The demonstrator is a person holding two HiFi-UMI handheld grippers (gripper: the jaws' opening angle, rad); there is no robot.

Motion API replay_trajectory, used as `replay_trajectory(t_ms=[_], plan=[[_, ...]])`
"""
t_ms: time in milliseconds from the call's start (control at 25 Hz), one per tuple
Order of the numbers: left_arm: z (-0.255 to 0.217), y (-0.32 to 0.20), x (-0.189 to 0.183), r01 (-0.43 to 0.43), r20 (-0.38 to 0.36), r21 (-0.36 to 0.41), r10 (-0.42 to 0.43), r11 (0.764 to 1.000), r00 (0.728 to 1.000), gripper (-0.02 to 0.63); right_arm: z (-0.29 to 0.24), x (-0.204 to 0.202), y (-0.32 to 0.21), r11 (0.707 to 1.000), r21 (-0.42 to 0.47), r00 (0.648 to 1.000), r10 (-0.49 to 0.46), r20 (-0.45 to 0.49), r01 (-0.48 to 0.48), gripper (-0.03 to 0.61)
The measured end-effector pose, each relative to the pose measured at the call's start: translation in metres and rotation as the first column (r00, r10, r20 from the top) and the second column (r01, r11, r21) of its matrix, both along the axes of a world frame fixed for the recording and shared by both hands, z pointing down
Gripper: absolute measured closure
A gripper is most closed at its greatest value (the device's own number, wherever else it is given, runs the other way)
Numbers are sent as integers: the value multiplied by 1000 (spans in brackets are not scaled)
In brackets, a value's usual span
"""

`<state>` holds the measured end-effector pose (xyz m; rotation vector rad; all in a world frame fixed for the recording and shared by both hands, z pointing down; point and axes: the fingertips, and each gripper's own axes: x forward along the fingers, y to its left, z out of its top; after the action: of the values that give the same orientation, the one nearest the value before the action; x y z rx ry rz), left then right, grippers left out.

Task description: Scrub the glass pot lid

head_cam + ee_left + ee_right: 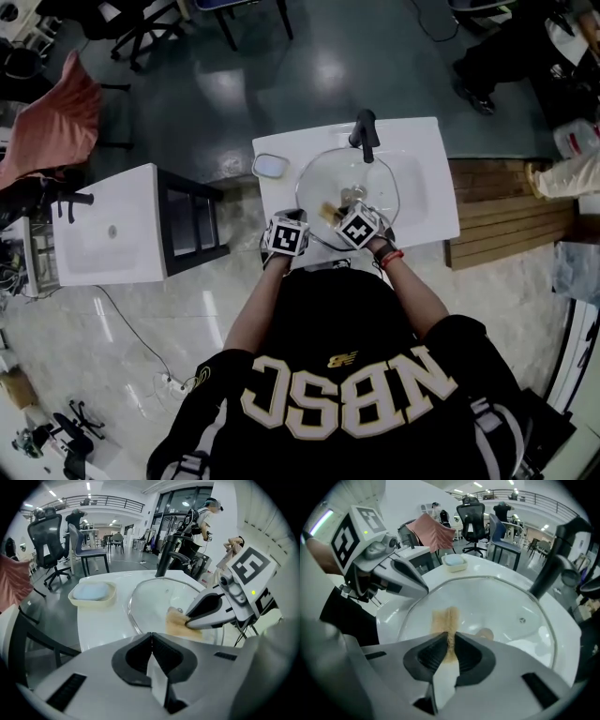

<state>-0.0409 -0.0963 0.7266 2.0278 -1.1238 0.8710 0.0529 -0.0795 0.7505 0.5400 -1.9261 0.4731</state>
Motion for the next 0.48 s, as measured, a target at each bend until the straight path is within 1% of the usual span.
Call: replay_trajectory(t_ms=[120, 240, 320, 480], plan=[[-3, -2, 1, -19, 19, 21, 19, 1000, 1000, 595, 1, -18, -28, 998, 46, 999, 29, 34, -30, 523], [-3, -1, 2, -36, 40, 28, 35, 999, 999, 595, 1, -19, -61, 991, 103, 996, 81, 37, -84, 523], [-2, -1, 3, -42, 49, 39, 40, 998, 998, 595, -2, -8, -80, 982, 141, 992, 125, 11, -126, 523], [-4, -1, 3, -44, 70, 40, 41, 998, 997, 595, -5, 32, -106, 964, 201, 980, 190, -53, -175, 523]])
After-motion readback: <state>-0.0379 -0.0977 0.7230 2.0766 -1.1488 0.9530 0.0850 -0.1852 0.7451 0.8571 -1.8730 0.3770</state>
